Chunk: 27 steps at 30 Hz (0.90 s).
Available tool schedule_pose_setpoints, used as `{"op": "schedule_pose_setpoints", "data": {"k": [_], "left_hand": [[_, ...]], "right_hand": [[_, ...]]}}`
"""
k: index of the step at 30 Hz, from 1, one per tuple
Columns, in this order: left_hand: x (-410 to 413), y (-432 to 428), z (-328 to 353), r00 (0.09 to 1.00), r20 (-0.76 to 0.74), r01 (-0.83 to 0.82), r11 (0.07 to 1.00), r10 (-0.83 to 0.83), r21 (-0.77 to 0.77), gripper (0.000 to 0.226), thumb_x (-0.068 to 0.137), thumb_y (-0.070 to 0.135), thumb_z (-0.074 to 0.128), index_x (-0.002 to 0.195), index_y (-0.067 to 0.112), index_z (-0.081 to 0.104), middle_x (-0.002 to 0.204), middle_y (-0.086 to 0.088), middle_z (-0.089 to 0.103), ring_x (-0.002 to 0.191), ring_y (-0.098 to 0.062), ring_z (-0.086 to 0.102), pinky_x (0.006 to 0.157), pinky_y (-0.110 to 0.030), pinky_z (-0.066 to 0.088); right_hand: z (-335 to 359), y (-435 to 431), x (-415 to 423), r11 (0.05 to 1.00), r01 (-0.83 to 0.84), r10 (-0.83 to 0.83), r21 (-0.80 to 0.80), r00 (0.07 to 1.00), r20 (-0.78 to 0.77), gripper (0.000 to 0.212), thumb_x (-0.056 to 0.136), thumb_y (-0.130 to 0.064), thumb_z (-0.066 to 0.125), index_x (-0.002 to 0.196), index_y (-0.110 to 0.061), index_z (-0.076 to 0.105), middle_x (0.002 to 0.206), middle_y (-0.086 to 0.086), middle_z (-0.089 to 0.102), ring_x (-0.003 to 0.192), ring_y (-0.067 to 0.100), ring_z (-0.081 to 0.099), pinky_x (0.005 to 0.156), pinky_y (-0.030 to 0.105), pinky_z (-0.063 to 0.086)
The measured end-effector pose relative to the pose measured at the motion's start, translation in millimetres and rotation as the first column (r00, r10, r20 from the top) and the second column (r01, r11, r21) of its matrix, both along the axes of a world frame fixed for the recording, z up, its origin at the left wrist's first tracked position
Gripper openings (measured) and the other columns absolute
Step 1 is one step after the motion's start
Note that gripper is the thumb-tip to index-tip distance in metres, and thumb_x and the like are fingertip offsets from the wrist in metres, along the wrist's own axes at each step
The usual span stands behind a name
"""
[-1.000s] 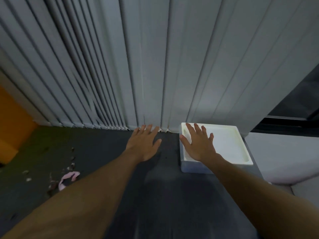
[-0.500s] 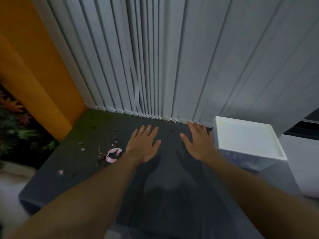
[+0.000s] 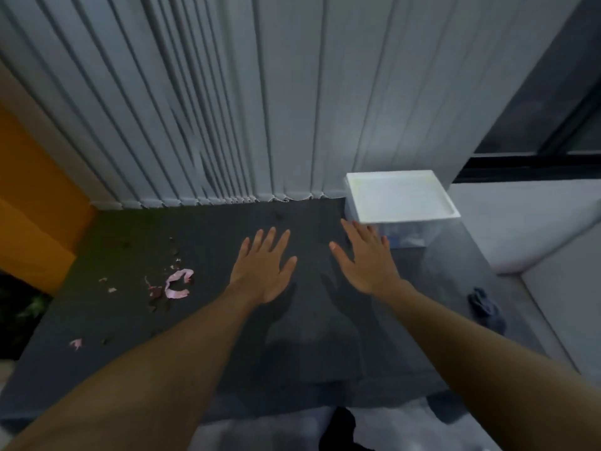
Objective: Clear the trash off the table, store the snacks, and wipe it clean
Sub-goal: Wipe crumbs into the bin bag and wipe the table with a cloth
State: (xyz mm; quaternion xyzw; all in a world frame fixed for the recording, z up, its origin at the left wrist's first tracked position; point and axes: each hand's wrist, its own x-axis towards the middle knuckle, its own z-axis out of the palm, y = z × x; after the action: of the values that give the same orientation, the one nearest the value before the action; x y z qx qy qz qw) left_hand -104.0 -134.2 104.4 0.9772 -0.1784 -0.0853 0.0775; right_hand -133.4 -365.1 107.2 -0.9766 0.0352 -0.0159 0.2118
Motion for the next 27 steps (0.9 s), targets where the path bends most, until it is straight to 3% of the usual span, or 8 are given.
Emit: {"op": "schedule_pose_setpoints", "data": {"k": [7, 15, 21, 24, 27], "left_hand": [[-7, -93, -20, 0.986, -0.036, 0.159, 0.987, -0.160, -0.026, 0.066, 0.103, 0.057, 0.018, 0.160, 0.032, -0.004, 0.168, -0.001, -0.006, 0.154, -0.025, -0.009, 0.124, -0.045, -0.006], [-7, -208, -67, 0.939, -0.187, 0.294, 0.956, -0.288, 0.000, 0.070, 0.101, 0.062, 0.021, 0.159, 0.036, -0.007, 0.167, 0.001, -0.013, 0.154, -0.026, -0.014, 0.123, -0.049, -0.007], [-4, -270, -113, 0.885, -0.325, 0.355, 0.935, -0.333, 0.012, 0.072, 0.100, 0.063, 0.025, 0.158, 0.037, -0.009, 0.167, 0.000, -0.015, 0.153, -0.033, -0.015, 0.123, -0.053, -0.004], [-4, -284, -134, 0.868, -0.415, 0.320, 0.947, -0.274, 0.043, 0.074, 0.098, 0.067, 0.025, 0.156, 0.042, -0.012, 0.166, 0.004, -0.021, 0.150, -0.043, -0.018, 0.121, -0.056, -0.006], [-6, -290, -154, 0.847, -0.478, 0.313, 0.945, -0.231, 0.098, 0.076, 0.096, 0.070, 0.024, 0.154, 0.044, -0.018, 0.162, 0.005, -0.031, 0.148, -0.042, -0.025, 0.120, -0.059, -0.008]], "right_hand": [[-20, -83, -40, 0.988, 0.155, -0.156, -0.021, 0.985, -0.069, 0.068, 0.099, -0.061, 0.032, 0.158, -0.030, 0.017, 0.165, 0.002, 0.017, 0.152, 0.029, 0.008, 0.122, 0.055, 0.006], [-68, -187, -77, 0.933, 0.359, -0.355, -0.014, 0.915, -0.194, 0.067, 0.099, -0.059, 0.037, 0.157, -0.028, 0.021, 0.164, 0.003, 0.019, 0.152, 0.029, 0.009, 0.121, 0.056, 0.009], [-110, -247, -100, 0.869, 0.486, -0.490, -0.096, 0.814, -0.312, 0.063, 0.099, -0.052, 0.044, 0.153, -0.024, 0.030, 0.159, 0.005, 0.030, 0.147, 0.029, 0.022, 0.113, 0.057, 0.031], [-126, -261, -105, 0.838, 0.527, -0.540, -0.142, 0.762, -0.357, 0.061, 0.099, -0.050, 0.046, 0.152, -0.024, 0.031, 0.154, 0.002, 0.036, 0.143, 0.026, 0.027, 0.106, 0.056, 0.038], [-138, -271, -101, 0.808, 0.561, -0.587, -0.182, 0.738, -0.332, 0.062, 0.097, -0.048, 0.052, 0.150, -0.024, 0.030, 0.145, 0.004, 0.040, 0.133, 0.029, 0.034, 0.100, 0.056, 0.043]]}}
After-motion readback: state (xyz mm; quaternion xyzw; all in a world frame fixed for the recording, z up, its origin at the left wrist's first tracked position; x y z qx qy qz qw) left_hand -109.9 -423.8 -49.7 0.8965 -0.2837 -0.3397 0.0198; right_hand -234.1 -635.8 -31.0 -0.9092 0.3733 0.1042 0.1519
